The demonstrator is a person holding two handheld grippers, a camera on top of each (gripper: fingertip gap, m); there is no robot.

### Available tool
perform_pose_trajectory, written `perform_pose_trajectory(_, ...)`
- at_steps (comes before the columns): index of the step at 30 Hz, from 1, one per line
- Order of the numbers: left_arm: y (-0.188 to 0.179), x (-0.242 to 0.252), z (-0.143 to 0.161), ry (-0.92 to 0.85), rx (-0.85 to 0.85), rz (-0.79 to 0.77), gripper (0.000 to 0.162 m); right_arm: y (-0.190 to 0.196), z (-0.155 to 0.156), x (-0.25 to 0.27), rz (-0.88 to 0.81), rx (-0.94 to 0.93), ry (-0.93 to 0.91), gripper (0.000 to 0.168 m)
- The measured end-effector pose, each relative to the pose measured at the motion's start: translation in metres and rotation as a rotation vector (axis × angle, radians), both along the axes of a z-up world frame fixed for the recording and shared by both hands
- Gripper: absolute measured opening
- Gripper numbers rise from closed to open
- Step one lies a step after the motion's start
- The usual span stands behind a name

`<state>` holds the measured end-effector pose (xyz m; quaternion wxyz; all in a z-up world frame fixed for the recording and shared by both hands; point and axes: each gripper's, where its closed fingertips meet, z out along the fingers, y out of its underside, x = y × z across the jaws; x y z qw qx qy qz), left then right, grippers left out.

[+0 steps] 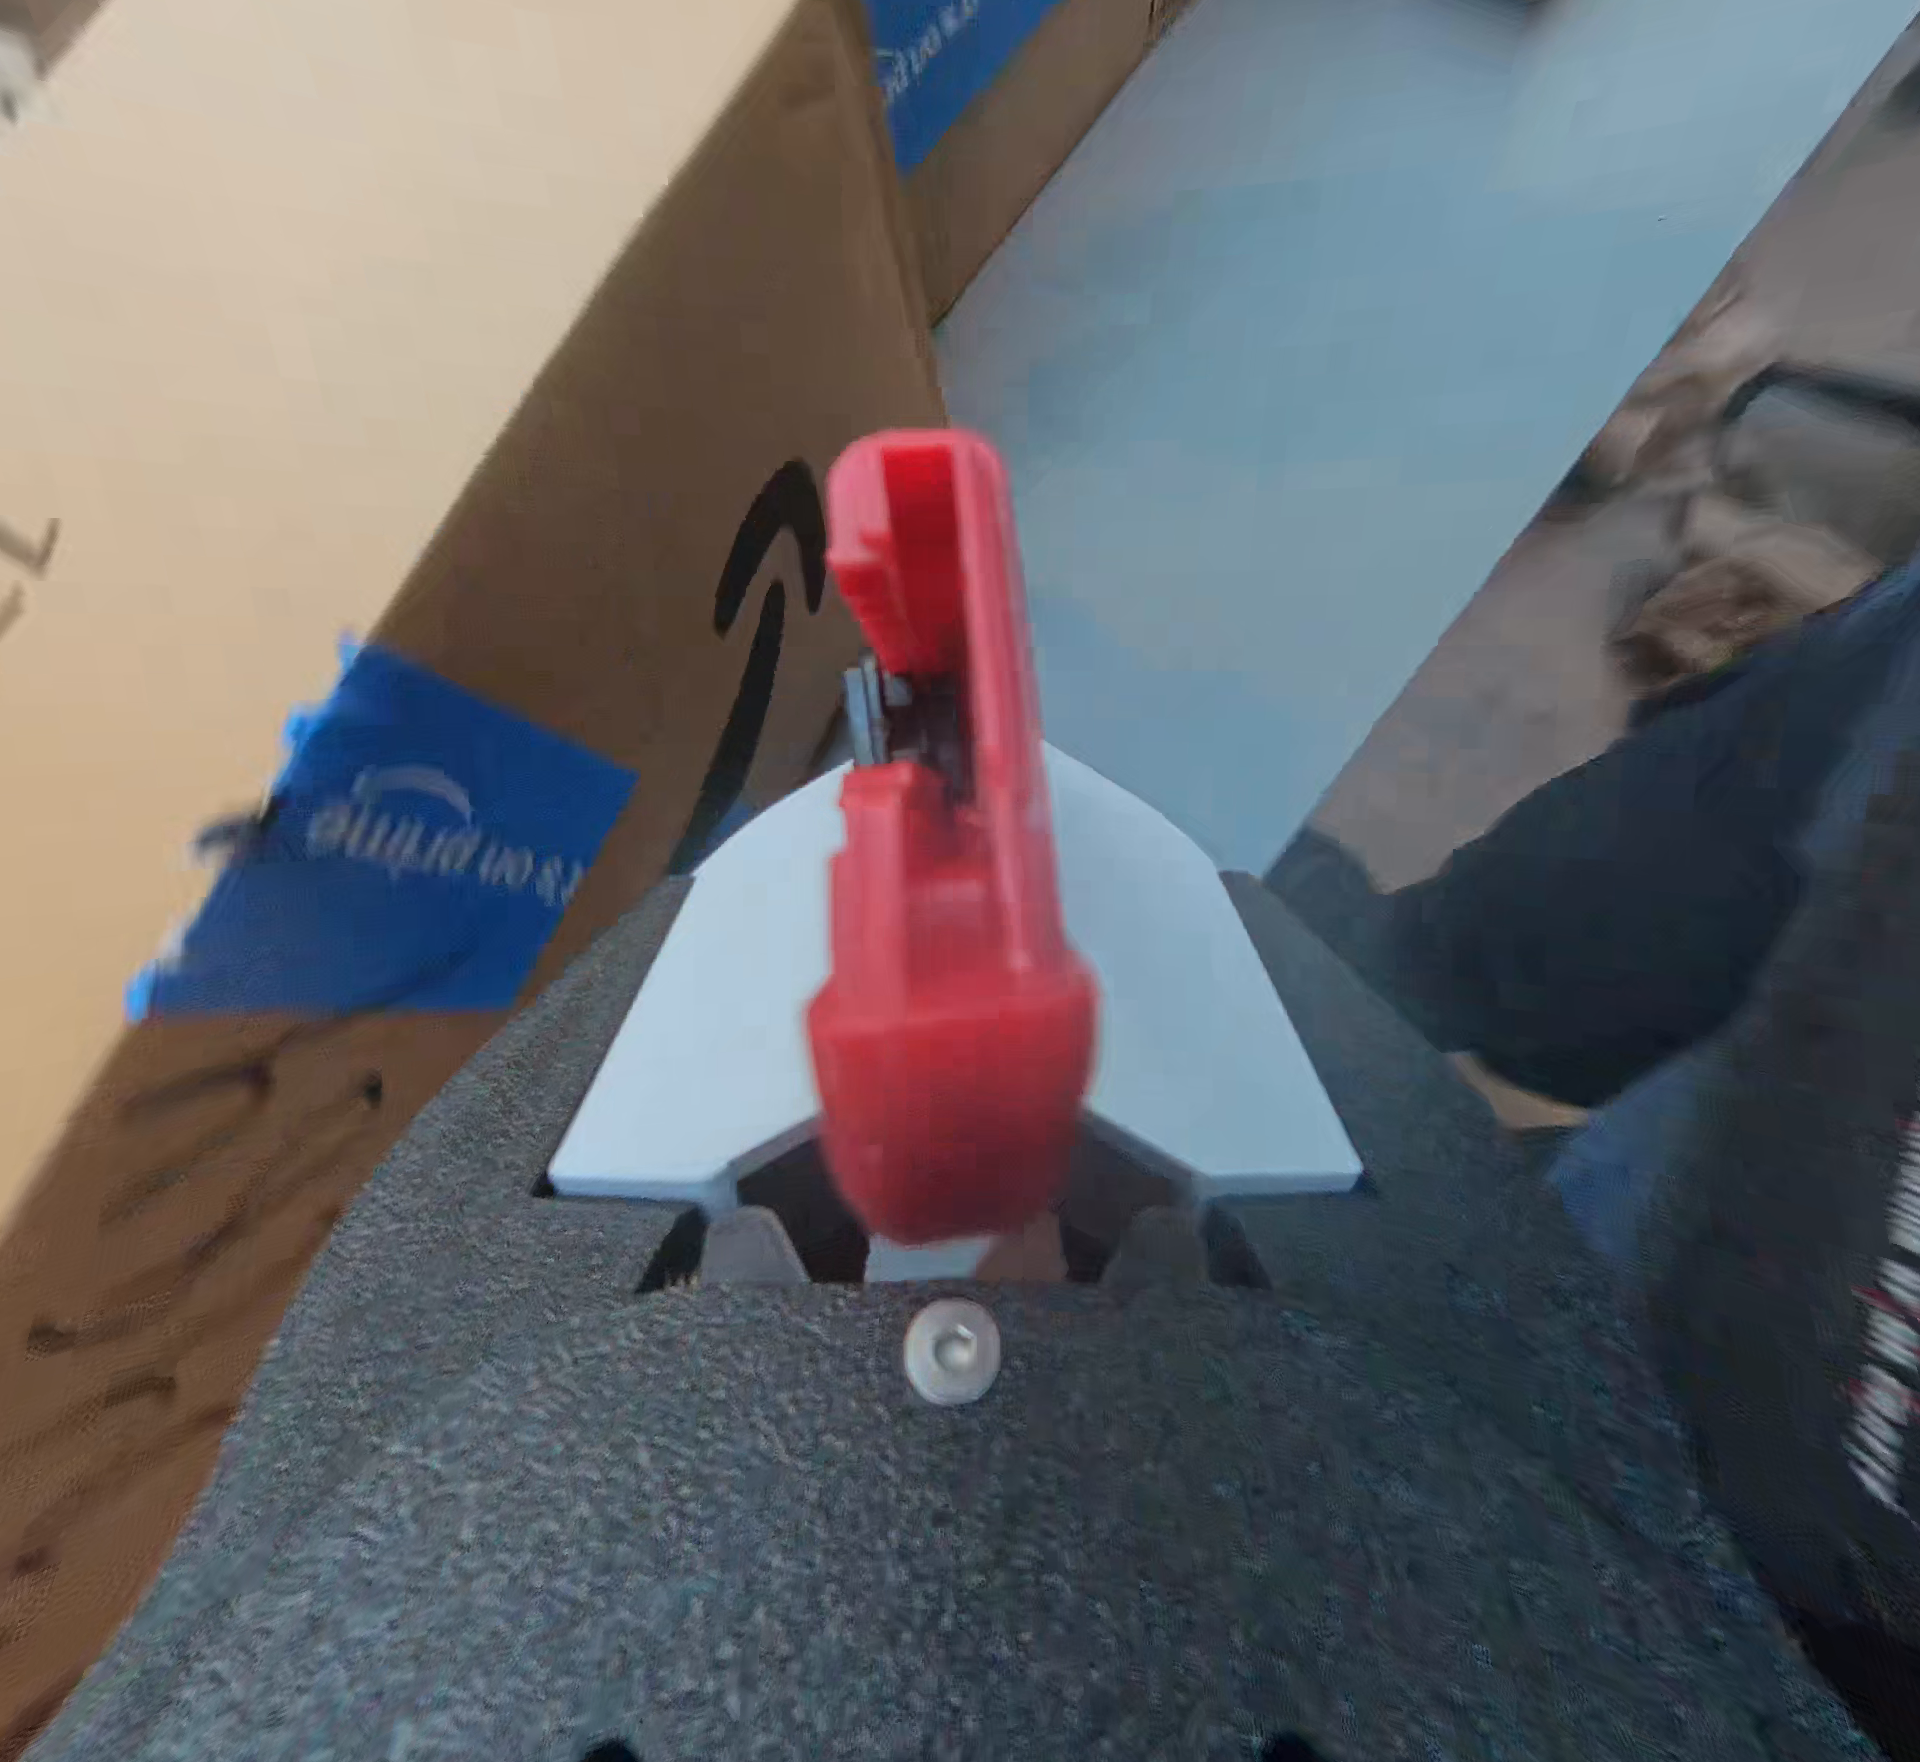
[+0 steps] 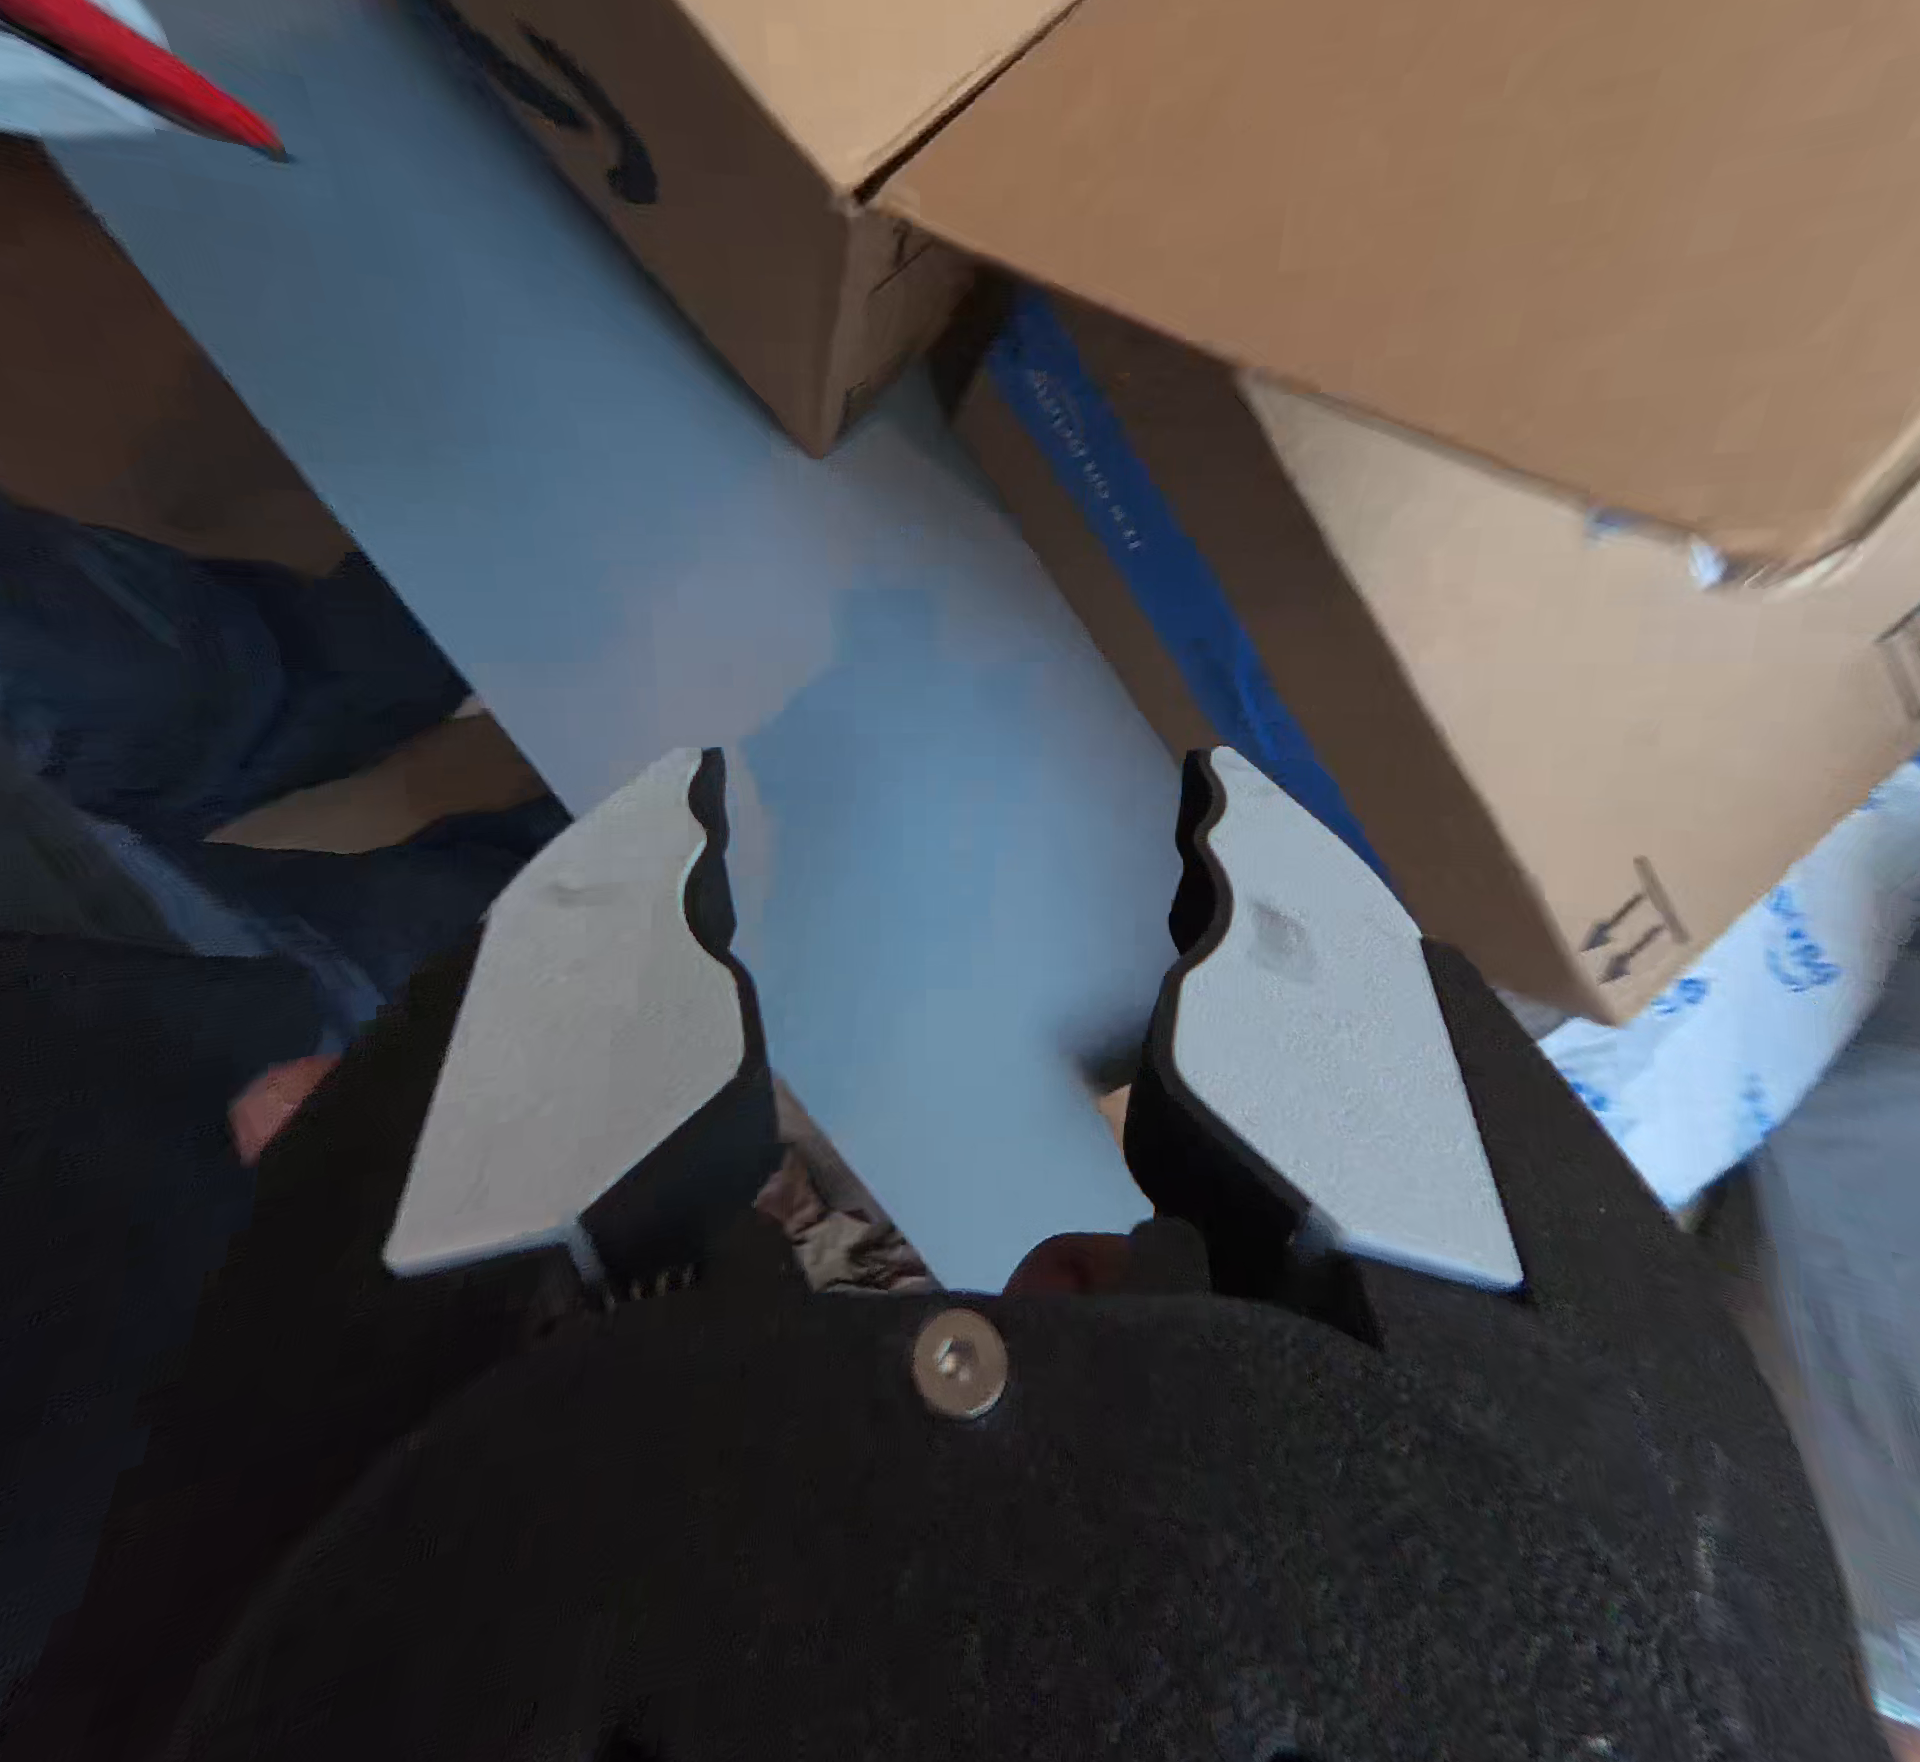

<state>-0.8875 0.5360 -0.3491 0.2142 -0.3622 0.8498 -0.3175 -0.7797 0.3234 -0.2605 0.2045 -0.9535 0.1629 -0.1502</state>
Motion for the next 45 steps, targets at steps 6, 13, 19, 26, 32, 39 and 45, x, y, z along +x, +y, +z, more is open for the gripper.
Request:
perform_pose_trajectory(6,-0.128,0.070,-0.049,-0.335,0.560,-0.342,0.011,-0.057,-0.068,-0.069,-0.199,0.202,0.209,0.082)
perform_pose_trajectory(13,-0.192,0.129,-0.128,-0.323,0.770,-0.499,0.010,-0.112,-0.088,-0.105,-0.427,0.252,0.196,0.083)
perform_pose_trajectory(19,-0.204,0.148,-0.170,-0.271,0.868,-0.568,0.011,-0.155,-0.092,-0.128,-0.524,0.248,0.186,0.083)
perform_pose_trajectory(26,-0.210,0.136,-0.185,-0.183,0.853,-0.577,0.018,-0.169,-0.097,-0.126,-0.573,0.254,0.194,0.082)
perform_pose_trajectory(32,-0.205,0.122,-0.164,-0.078,0.613,-0.429,0.034,-0.148,-0.088,-0.102,-0.509,0.272,0.181,0.083)
perform_pose_trajectory(39,-0.192,0.084,-0.038,-0.146,-0.045,-0.278,0.038,-0.076,-0.042,-0.067,-0.290,0.373,0.126,0.083)
perform_pose_trajectory(45,-0.109,0.052,0.050,-0.139,-0.367,-0.094,0.052,0.029,0.021,-0.039,-0.044,0.479,0.107,0.081)
